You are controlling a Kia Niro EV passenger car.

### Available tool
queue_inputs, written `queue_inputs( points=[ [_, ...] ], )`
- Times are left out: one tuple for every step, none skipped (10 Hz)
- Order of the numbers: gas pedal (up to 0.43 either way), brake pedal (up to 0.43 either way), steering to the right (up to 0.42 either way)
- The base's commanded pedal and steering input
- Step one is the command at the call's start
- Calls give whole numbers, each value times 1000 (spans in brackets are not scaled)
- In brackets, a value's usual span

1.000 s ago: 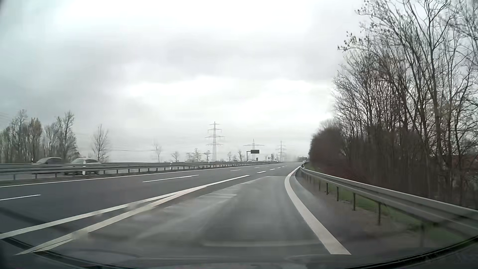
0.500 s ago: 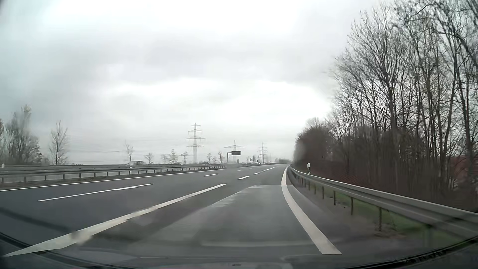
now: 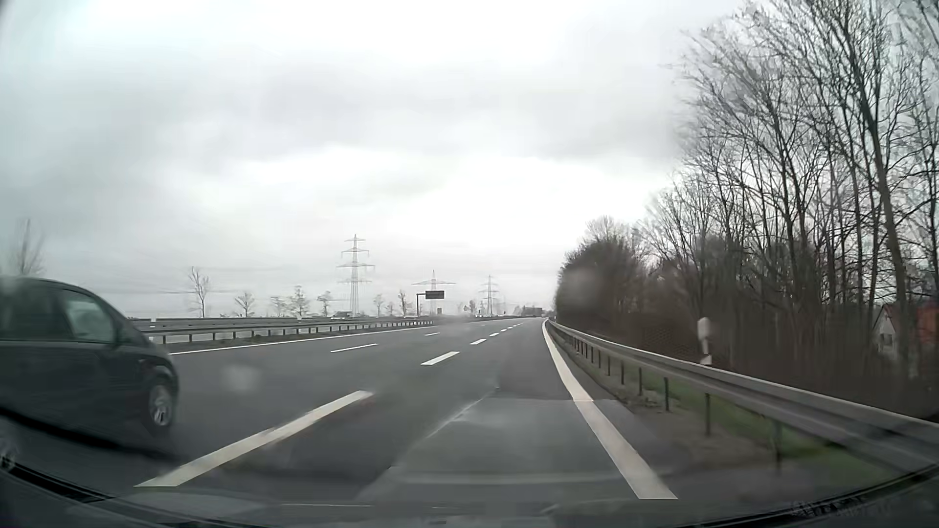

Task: Follow the waypoints while adhering to traffic rules and regulations

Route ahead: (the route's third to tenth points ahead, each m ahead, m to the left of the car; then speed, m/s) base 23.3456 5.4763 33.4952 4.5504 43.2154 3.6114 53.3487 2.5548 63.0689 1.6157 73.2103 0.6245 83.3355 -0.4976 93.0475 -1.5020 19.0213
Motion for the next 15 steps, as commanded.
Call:
queue_inputs(
  points=[
    [571,0,24],
    [591,0,19],
    [591,0,15],
    [591,0,14],
    [598,0,14],
    [598,0,13],
    [598,0,13],
    [610,0,13],
    [610,0,13],
    [610,0,13],
    [610,0,13],
    [610,0,13],
    [610,0,13],
    [610,0,13],
    [610,0,13]
  ],
)
